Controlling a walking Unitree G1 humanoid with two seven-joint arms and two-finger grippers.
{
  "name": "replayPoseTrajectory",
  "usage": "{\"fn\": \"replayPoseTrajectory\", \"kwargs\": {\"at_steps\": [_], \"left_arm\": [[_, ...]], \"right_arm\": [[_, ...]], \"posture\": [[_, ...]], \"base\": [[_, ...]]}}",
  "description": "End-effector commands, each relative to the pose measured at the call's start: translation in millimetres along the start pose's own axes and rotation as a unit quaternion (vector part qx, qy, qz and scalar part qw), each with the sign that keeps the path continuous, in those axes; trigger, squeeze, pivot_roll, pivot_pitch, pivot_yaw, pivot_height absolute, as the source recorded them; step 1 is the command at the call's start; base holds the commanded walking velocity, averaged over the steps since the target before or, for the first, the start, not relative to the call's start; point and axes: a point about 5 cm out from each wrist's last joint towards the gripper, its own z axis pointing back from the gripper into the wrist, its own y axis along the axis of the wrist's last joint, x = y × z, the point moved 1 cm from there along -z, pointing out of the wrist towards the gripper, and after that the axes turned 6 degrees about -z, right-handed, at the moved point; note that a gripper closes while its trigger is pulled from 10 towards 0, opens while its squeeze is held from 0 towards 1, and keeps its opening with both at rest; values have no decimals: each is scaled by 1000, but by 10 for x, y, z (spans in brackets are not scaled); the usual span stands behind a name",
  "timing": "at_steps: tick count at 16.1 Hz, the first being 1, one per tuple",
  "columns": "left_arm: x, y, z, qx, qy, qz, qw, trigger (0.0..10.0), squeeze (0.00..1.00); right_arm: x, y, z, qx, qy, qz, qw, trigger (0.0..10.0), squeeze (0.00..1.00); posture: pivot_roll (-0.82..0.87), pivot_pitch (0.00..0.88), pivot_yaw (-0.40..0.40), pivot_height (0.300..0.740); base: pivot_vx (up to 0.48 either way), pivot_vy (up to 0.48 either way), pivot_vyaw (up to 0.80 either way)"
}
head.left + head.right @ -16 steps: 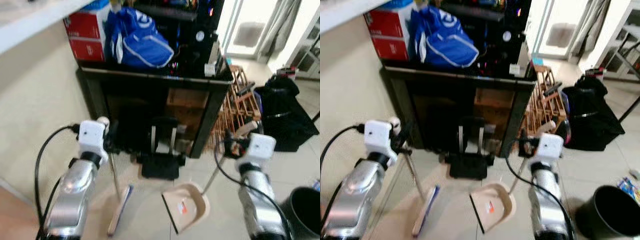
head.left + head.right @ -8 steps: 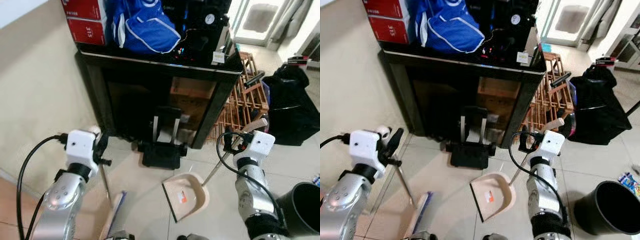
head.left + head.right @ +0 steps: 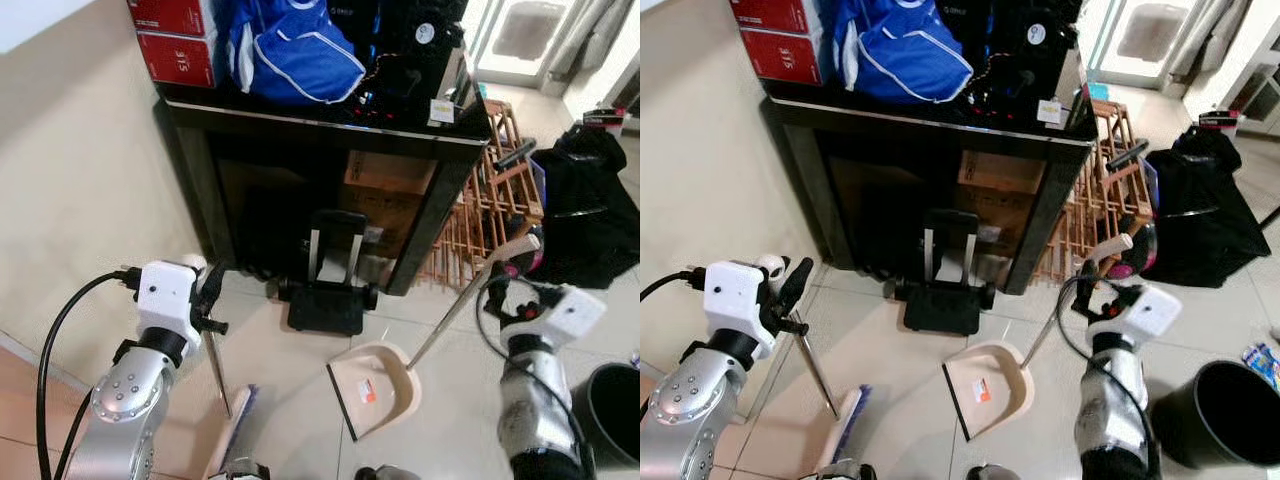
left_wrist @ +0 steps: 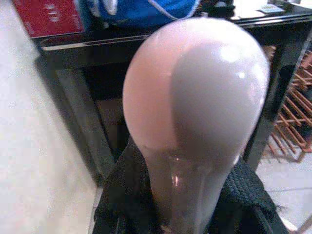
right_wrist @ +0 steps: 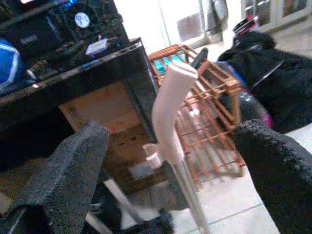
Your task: Sweep floor
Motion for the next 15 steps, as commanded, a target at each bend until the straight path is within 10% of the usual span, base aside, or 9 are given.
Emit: {"fn": "replayPoseTrajectory", "kwargs": {"at_steps": [1,13,14,15], "left_arm": [[34,104,-3,17,-11,-9,1000,10000,0],[135,152,205,6,-33,-9,999,10000,0],[131,152,219,4,-34,-11,999,10000,0],[122,152,244,1,-36,-14,999,10000,0]], "right_arm": [[-11,7,-46,-14,16,-8,1000,10000,1000],[32,19,-381,-72,17,29,997,10000,1000],[32,20,-393,-75,19,35,996,10000,808],[36,47,-419,-72,12,37,997,10000,0]], "posture": [[67,142,-38,740],[119,202,-63,740],[119,202,-63,740],[137,216,-58,740]], "base": [[0,0,0],[0,0,0],[0,0,0],[0,0,0]]}}
